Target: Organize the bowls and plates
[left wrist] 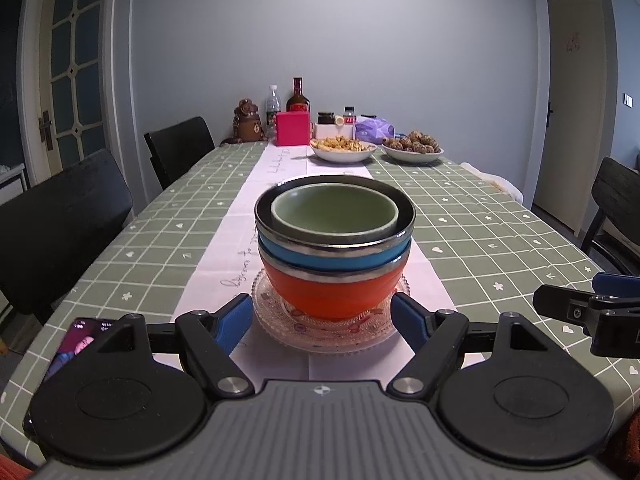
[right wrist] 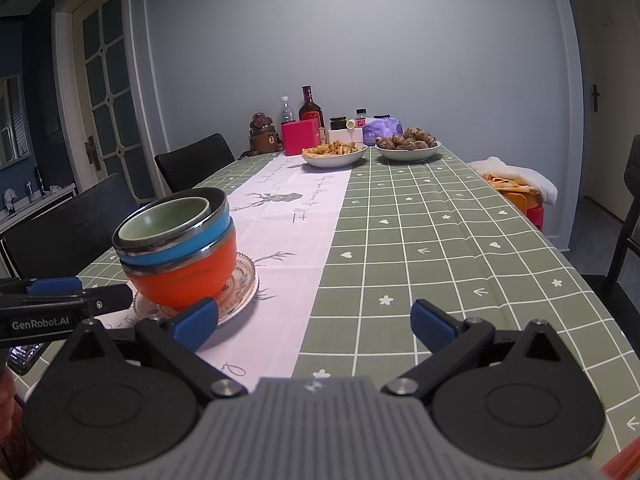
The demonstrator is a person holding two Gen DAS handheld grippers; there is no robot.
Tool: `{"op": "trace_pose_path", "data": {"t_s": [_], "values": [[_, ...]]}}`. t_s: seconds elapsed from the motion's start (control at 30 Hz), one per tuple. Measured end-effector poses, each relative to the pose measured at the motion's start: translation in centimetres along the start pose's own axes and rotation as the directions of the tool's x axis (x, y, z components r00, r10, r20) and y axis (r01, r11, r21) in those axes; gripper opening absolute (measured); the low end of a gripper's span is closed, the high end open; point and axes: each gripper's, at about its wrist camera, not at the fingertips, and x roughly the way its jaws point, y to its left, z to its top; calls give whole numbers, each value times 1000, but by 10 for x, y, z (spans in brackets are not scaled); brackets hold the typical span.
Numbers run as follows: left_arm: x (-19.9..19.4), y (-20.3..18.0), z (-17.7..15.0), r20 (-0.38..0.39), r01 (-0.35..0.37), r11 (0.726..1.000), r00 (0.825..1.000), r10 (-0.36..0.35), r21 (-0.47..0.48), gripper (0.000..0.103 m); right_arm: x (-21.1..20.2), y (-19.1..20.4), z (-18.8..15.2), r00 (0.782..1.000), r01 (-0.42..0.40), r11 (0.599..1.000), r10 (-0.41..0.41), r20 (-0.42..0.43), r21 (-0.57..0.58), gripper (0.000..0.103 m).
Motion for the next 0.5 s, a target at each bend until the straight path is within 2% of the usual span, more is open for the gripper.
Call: {"op": "trace_pose_path", "data": {"t_s": [0.2,0.5], "values": [[-3,-1,2,29,-7,1000,1000,7,14,92,-2,0,0,1000,-4,1000,4,11,4,100],[-3,-1,2,16,4,1000,1000,-4,11,92,-1,2,-1,1000,-3,1000,3,14,0,100]]}}
